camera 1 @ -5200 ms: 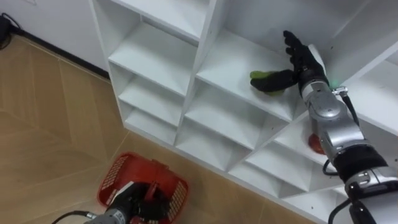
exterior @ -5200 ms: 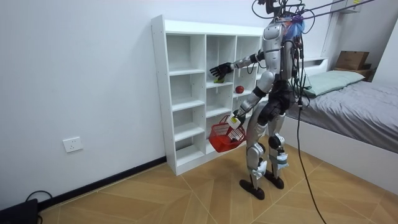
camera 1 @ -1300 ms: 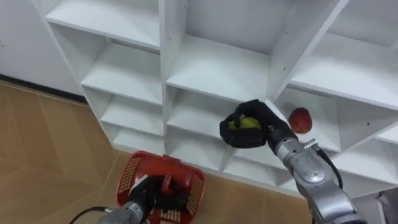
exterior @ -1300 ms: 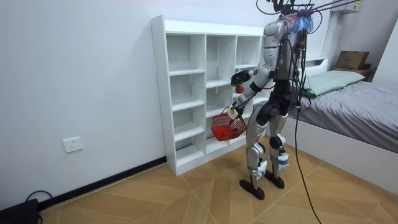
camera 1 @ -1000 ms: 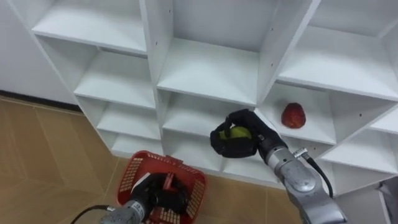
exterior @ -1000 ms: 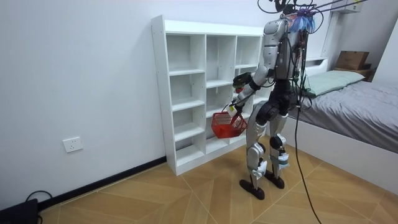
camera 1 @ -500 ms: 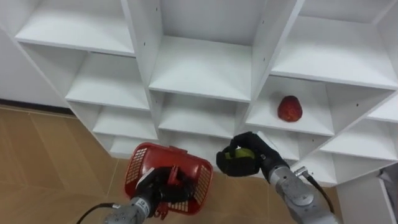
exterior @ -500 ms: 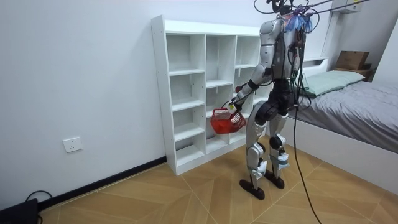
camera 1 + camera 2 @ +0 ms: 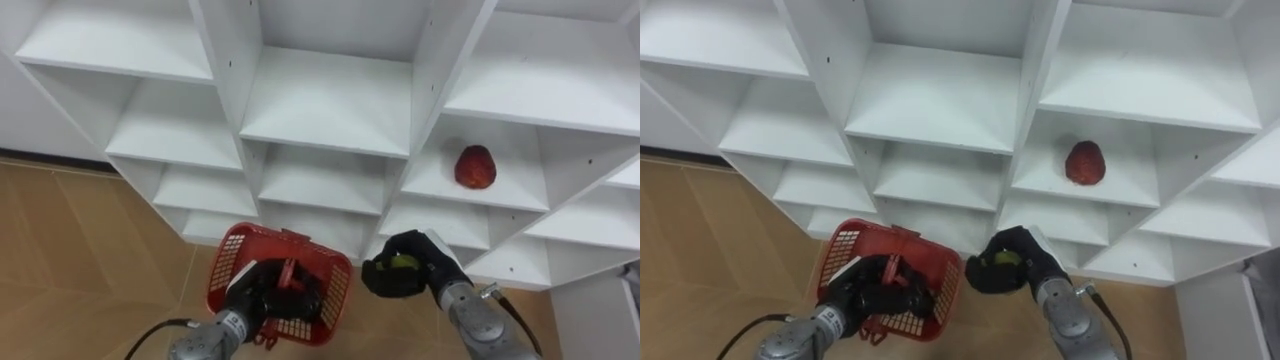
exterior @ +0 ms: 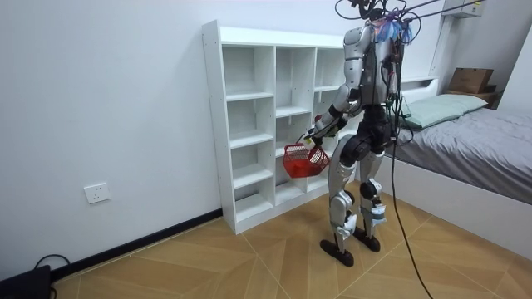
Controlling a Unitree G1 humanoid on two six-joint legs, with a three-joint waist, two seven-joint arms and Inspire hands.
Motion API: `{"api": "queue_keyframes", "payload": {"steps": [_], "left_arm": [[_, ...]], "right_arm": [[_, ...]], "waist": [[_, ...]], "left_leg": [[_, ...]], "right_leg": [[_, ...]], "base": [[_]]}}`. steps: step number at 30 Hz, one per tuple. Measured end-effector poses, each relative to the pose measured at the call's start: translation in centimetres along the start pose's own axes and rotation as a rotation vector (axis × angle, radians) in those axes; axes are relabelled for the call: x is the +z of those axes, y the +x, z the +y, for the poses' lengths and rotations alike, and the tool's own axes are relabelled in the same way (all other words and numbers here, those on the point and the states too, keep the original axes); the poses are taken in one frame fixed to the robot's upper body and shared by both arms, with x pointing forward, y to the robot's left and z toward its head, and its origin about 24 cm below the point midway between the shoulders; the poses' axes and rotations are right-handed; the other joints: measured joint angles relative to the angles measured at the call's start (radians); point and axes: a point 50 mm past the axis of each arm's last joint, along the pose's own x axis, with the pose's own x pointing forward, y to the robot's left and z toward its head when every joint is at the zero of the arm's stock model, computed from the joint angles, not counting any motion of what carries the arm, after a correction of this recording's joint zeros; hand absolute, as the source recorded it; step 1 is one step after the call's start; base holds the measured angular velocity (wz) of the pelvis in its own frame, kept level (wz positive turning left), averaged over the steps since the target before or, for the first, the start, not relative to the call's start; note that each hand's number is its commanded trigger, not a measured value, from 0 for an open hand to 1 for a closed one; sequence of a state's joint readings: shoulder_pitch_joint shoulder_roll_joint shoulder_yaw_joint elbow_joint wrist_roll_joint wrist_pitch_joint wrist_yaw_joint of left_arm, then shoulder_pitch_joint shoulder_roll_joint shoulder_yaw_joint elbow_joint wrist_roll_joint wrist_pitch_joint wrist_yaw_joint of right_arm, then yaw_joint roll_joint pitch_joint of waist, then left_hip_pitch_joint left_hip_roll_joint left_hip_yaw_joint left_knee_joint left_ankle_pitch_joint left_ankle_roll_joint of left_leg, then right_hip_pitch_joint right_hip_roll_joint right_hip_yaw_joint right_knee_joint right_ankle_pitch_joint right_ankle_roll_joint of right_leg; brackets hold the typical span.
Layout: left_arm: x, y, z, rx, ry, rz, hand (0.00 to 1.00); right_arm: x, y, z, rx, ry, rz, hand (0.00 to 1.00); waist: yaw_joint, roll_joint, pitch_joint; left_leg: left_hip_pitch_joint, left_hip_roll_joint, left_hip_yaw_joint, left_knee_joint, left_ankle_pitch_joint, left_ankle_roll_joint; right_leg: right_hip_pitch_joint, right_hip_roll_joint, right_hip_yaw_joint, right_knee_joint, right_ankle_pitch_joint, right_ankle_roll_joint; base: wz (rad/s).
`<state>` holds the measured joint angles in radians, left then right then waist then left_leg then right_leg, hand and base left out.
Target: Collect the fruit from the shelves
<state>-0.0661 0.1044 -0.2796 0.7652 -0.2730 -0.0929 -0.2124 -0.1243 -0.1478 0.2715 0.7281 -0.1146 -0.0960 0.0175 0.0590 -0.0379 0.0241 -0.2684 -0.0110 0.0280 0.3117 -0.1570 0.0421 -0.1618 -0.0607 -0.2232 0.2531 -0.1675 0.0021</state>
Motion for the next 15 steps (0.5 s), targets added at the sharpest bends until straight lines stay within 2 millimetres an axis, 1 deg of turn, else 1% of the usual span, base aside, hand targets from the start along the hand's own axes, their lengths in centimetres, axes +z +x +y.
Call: {"api": "queue_keyframes", "payload": {"steps": [6, 15], "left_arm": [[0.10, 0.07, -0.17, -0.022, 0.004, -0.002, 1.00], [-0.12, 0.17, -0.88, -0.054, 0.023, 0.012, 1.00]], "right_arm": [[0.23, 0.16, -0.15, -0.015, -0.003, -0.004, 1.00], [0.17, 0.17, -0.13, -0.029, -0.008, -0.001, 1.00]], "waist": [[0.000, 0.012, -0.0003], [0.001, 0.014, 0.0007]], "left_leg": [[0.001, 0.000, 0.000, -0.005, 0.000, 0.000], [0.001, 0.000, -0.001, -0.006, 0.000, 0.000]], "right_leg": [[-0.003, -0.002, 0.000, 0.003, 0.000, 0.000], [-0.003, -0.002, -0.001, 0.003, 0.000, 0.000]], "base": [[0.00], [0.00]]}}
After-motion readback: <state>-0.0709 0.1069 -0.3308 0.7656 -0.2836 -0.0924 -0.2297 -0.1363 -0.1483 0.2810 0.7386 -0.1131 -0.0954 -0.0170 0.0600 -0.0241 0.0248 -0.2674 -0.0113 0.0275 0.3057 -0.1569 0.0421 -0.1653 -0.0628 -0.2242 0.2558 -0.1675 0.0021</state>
